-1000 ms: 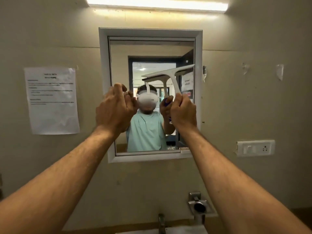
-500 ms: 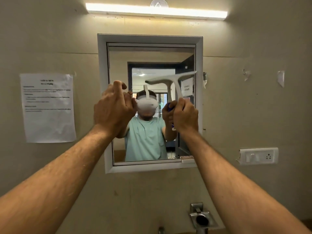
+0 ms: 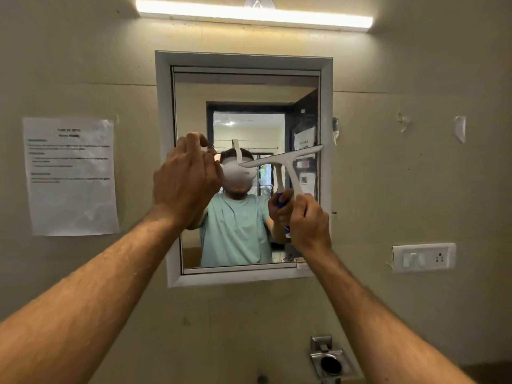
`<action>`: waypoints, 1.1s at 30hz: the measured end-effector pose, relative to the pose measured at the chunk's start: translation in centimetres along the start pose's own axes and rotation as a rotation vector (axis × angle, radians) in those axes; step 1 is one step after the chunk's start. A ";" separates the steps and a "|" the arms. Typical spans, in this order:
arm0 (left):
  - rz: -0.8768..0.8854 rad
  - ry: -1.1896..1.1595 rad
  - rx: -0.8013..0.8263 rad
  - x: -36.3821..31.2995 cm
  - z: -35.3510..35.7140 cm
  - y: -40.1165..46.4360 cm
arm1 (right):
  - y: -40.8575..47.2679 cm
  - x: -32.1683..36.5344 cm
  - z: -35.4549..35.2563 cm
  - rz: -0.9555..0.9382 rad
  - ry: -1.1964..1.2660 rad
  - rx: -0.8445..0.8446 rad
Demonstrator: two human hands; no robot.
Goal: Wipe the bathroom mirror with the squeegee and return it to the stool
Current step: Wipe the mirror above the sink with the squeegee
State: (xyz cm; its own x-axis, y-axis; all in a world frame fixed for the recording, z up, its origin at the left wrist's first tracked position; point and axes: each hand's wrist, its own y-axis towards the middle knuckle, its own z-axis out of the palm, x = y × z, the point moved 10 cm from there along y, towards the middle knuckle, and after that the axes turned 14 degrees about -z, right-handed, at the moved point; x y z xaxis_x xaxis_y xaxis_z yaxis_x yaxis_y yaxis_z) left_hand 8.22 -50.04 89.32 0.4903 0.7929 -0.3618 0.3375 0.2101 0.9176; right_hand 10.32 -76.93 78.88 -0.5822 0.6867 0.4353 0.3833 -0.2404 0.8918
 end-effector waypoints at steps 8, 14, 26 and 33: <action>0.018 -0.017 -0.016 -0.3 -1.1 0.5 | 4.3 2.8 -0.3 -0.035 -0.016 -0.005; 0.039 0.001 -0.013 0.3 -1.3 -0.7 | 0.3 -0.4 0.4 0.026 -0.025 0.054; 0.046 0.010 0.013 0.8 -1.1 -2.2 | -2.9 -0.3 -0.6 -0.087 -0.071 -0.032; 0.012 -0.004 0.076 2.3 1.2 -4.0 | -6.2 -4.3 1.6 -0.008 -0.027 0.027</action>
State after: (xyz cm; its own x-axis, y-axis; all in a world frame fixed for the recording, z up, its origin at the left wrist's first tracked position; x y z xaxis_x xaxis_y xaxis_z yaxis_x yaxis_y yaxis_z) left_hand 8.92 -49.74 84.61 0.4975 0.7931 -0.3513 0.3912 0.1564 0.9069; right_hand 11.60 -77.29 71.33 -0.5661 0.7070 0.4240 0.3977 -0.2162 0.8917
